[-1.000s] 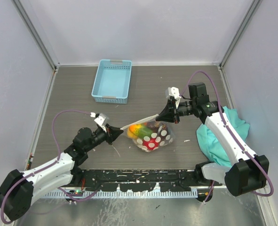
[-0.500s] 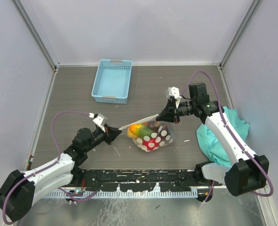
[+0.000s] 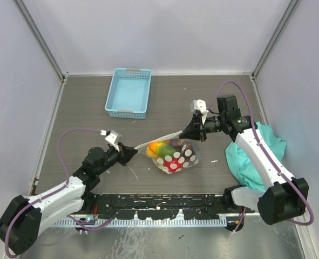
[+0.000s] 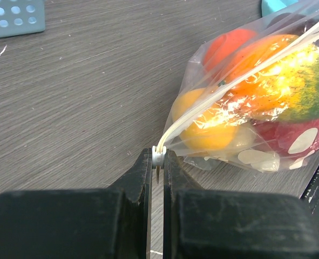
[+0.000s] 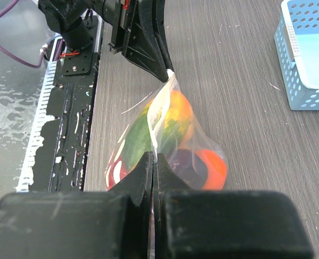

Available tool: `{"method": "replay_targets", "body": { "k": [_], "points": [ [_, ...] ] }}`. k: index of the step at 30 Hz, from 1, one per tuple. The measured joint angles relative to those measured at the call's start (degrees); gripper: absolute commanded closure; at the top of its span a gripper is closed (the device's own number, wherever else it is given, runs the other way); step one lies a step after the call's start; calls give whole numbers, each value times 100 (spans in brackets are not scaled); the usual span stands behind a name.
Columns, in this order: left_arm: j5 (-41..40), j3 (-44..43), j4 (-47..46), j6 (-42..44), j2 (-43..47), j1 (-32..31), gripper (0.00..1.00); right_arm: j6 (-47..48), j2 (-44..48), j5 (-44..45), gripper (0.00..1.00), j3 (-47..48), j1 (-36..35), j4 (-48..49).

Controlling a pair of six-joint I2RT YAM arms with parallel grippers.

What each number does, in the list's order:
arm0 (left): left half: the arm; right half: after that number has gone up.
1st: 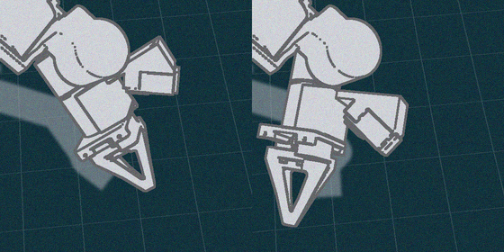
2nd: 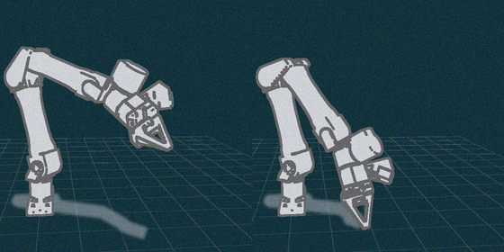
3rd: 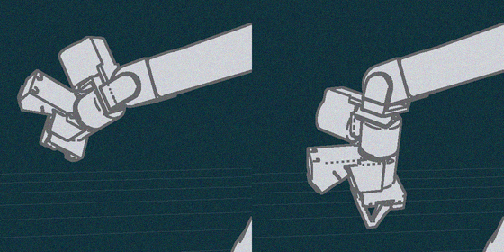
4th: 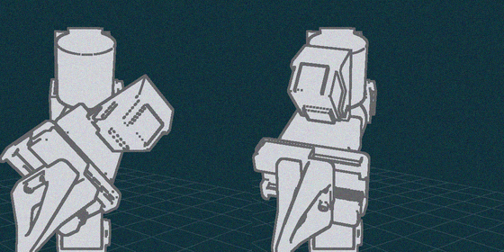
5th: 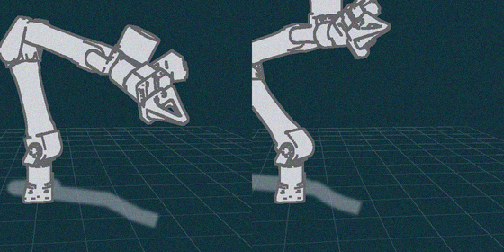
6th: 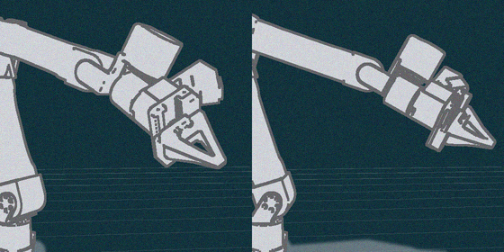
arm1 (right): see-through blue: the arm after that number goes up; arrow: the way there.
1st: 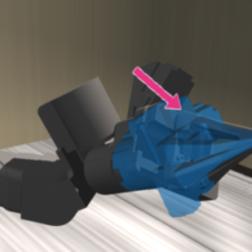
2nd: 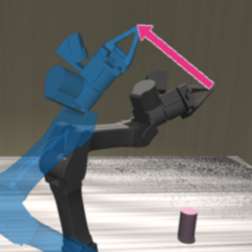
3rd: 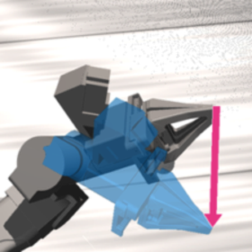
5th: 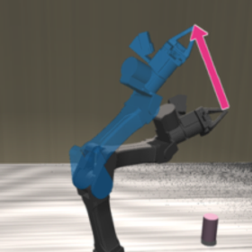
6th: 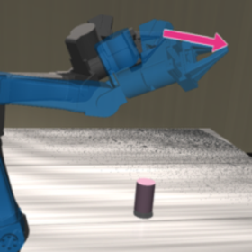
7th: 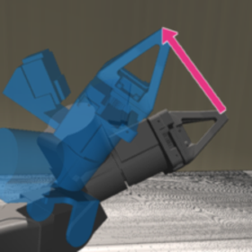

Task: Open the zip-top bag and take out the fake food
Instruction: Unzip the zipper food storage bag at the center of the board.

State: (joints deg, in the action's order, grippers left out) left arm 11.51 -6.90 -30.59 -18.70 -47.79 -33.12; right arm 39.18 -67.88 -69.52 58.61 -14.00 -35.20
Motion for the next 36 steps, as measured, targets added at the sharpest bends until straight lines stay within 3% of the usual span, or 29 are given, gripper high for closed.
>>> {"method": "replay_targets", "body": {
  "k": [11, 14, 20, 21, 31, 36],
  "points": [
    [-50, 35, -7, -50, -20, 63, 97, 15, 0, 0, 99, 0, 4, -2],
    [-118, 35, -4, -153, -24, 66, 76, 17, 0, 0, 99, 0, 4, -2],
    [-496, 42, 433, -411, 170, 151, 7, 24, 0, 2, 99, 2, 42, -2],
    [-525, 42, 605, -514, 348, 166, 0, 42, 0, 9, 99, 2, 55, -2],
    [-610, -85, 2555, -2061, 3211, 175, 1, 514, -9, 258, 99, 35, 63, -225],
    [-697, -984, 3508, -2234, 3119, 175, 16, 1222, -177, 238, 99, 267, 63, -837]
  ]
}}
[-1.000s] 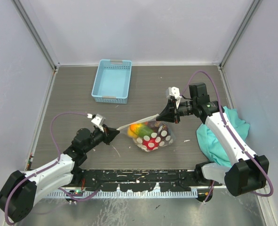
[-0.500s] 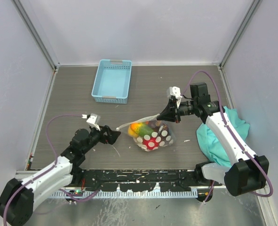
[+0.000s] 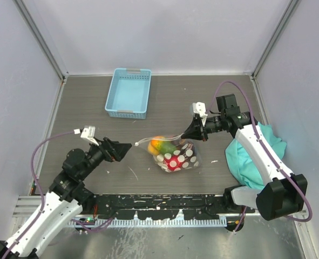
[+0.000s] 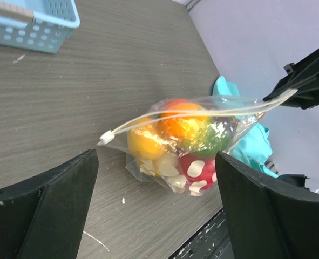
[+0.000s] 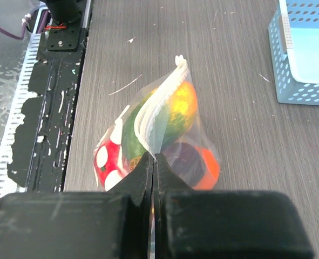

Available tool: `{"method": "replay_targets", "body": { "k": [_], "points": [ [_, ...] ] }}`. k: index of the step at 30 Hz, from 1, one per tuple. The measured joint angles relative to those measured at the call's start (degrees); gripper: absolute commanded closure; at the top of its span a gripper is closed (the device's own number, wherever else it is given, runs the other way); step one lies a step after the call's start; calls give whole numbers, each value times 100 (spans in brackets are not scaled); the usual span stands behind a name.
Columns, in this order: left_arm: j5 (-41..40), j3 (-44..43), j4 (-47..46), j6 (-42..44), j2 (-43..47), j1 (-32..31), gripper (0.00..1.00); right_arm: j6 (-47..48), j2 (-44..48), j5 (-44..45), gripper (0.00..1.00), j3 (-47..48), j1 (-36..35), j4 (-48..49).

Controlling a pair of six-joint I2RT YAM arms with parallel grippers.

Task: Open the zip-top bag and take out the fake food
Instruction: Unzip the zipper food storage bag at the center of the board.

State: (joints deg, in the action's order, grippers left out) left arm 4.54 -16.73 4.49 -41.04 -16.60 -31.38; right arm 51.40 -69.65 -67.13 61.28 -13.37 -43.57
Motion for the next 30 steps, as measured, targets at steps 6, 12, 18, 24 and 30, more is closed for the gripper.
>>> {"method": "replay_targets", "body": {
  "k": [6, 12, 18, 24, 30],
  "points": [
    [605, -1543, 247, 918, -2039, 0, 44, 581, -227, -46, 99, 136, 0, -535],
    [1735, -2404, 192, 2660, -4057, 0, 52, 785, -245, -70, 99, 140, 0, -730],
    [2387, -3300, 258, 3620, -5143, 0, 58, 848, -245, -92, 99, 140, 0, -778],
    [2857, -3418, 120, 4022, -5501, 0, 54, 861, -245, -92, 99, 142, 0, -798],
    [3123, -3329, -39, 4293, -5628, 0, 53, 844, -245, -90, 99, 195, 0, -820]
  ]
}}
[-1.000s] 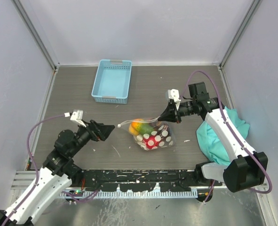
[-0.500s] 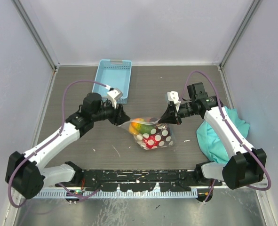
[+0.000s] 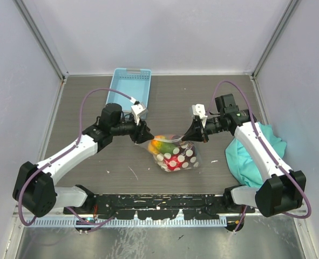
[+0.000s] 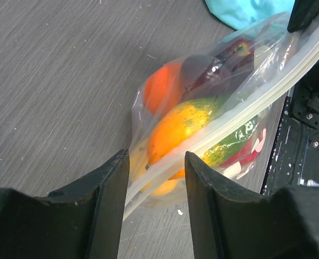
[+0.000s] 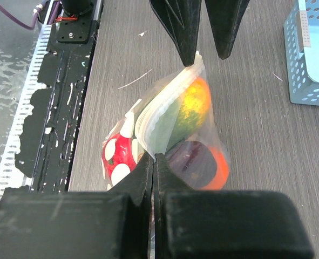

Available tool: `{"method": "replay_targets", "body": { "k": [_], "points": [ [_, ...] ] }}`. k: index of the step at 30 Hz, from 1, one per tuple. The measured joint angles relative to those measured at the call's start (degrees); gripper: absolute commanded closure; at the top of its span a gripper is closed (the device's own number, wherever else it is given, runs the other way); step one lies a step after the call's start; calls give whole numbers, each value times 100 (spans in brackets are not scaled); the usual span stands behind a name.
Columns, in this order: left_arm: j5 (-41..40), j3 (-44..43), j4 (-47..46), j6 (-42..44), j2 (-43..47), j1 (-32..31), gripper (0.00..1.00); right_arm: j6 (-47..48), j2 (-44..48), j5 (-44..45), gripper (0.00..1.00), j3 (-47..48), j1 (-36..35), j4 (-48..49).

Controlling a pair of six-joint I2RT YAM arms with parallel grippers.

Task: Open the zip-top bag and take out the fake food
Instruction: Unzip the zipper food storage bag at the center of the board, then open the zipper of the food storage bag at the center of the board.

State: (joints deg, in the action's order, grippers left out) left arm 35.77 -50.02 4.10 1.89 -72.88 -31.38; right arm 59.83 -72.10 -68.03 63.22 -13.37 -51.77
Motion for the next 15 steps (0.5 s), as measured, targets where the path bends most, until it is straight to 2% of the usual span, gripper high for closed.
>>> {"method": "replay_targets", "body": {
  "k": [9, 15],
  "points": [
    [140, 273, -243, 348, 0, 0, 50, -20, 0, -2, 99, 33, 0, -15],
    [-9, 439, -448, 382, 0, 0, 53, -20, 0, -2, 99, 33, 0, -17]
  ]
}}
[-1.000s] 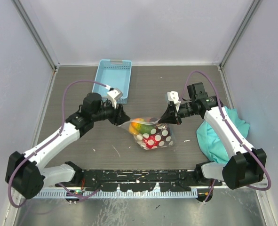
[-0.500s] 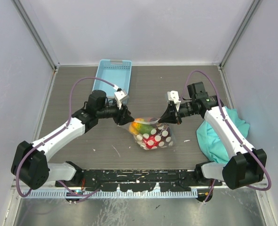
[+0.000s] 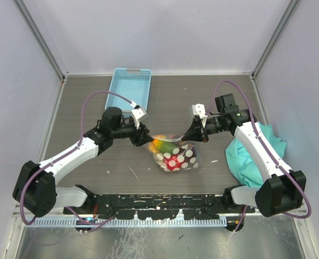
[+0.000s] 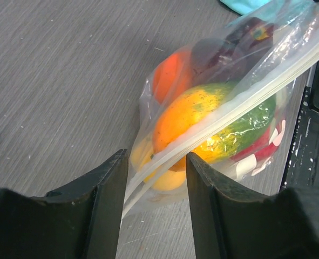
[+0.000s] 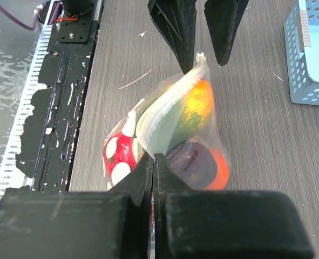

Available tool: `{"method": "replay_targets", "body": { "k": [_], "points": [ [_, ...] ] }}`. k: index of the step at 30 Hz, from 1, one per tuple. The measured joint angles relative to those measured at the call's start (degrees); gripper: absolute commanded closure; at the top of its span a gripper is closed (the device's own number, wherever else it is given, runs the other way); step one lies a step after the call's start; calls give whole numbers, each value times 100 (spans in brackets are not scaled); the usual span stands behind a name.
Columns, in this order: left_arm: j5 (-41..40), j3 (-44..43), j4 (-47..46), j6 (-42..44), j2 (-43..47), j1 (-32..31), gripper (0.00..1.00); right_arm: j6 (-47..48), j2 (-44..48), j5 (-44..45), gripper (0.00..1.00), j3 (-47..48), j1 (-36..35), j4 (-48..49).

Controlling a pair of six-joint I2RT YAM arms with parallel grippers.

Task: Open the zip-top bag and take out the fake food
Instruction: Open the zipper of the food storage bag at the center of the board.

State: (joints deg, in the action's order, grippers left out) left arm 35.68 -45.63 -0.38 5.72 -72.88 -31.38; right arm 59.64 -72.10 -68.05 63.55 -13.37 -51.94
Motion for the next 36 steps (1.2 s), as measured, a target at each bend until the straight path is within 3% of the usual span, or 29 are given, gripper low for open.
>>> {"method": "replay_targets", "body": {
  "k": [10, 18, 21, 26, 30, 33, 36],
  "points": [
    [-144, 442, -549, -225, 203, 101, 51, 0, 0, 0, 99, 0, 0, -2],
    [-164, 793, -1032, -1088, 599, 413, 48, -13, 0, 0, 99, 0, 0, 0],
    [-308, 841, -1128, -1816, 758, 417, 47, -341, 0, 66, 99, 0, 0, 160],
    [-737, 1272, -1222, -3198, 1493, 428, 37, -1554, -33, 758, 99, 195, 13, 1005],
    [-1014, 1740, -1381, -4144, 2170, 439, 38, -2275, -273, 1161, 99, 1128, 328, 1436],
    [-1134, 2048, -1510, -4839, 2549, 439, 38, -2702, -573, 1043, 99, 2063, 855, 1812],
    [-1217, 2262, -1602, -5431, 2811, 439, 39, -2811, -546, 782, 99, 2273, 1222, 2140]
  ]
}}
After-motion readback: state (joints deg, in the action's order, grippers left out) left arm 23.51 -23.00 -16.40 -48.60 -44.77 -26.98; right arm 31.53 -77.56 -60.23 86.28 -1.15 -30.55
